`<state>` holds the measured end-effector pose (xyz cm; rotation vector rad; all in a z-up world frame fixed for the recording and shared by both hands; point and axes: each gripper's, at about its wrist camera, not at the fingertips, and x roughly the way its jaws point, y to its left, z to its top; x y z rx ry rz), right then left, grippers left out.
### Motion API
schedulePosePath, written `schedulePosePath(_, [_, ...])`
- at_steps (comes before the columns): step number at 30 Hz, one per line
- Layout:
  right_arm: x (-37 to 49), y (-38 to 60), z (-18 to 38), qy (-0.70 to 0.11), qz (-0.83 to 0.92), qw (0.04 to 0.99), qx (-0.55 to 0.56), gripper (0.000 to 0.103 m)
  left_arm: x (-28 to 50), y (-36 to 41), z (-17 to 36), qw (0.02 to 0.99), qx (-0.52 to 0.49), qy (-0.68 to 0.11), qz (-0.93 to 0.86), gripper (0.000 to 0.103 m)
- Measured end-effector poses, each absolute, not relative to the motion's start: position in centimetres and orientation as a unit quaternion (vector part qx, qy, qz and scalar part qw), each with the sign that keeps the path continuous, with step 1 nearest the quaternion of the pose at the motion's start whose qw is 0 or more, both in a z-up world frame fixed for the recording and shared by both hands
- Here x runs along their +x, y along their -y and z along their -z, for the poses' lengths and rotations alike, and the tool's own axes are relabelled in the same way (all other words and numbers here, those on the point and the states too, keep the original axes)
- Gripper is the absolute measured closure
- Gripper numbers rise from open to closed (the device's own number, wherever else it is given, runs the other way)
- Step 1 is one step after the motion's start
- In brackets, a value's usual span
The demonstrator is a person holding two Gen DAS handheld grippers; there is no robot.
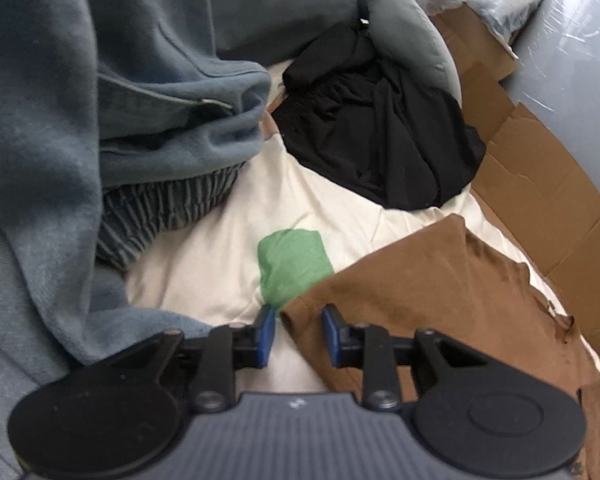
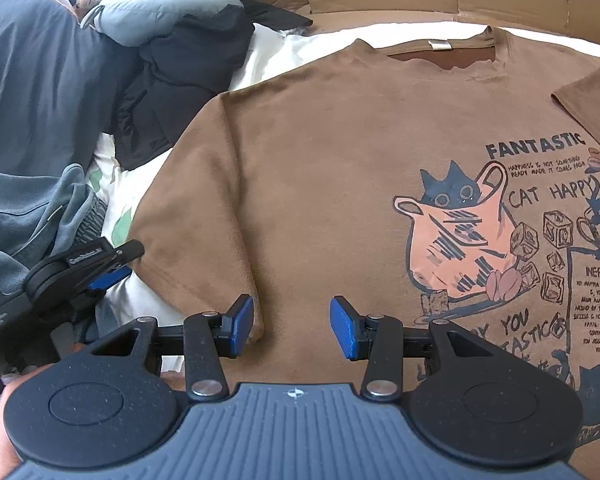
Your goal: Fold clothes
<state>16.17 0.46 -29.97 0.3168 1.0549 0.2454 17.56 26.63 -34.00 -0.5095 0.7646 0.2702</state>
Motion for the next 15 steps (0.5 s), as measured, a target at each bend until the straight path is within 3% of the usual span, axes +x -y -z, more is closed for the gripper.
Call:
schedulePosePath(7, [16.7,-0.9,29.2,-0.487,-0.139,0.848,0.159,0.053,17.0,-27.2,33.2,0.887,-0.258,-0.365,-0.114,0.095])
schedulePosePath(15, [17.3,-3.5,28.5,-0.471,-0.194,0.852,0.119,0.050,16.2,-27.5,30.7,0.887,-0.305,-0.344,-0.047,0.096])
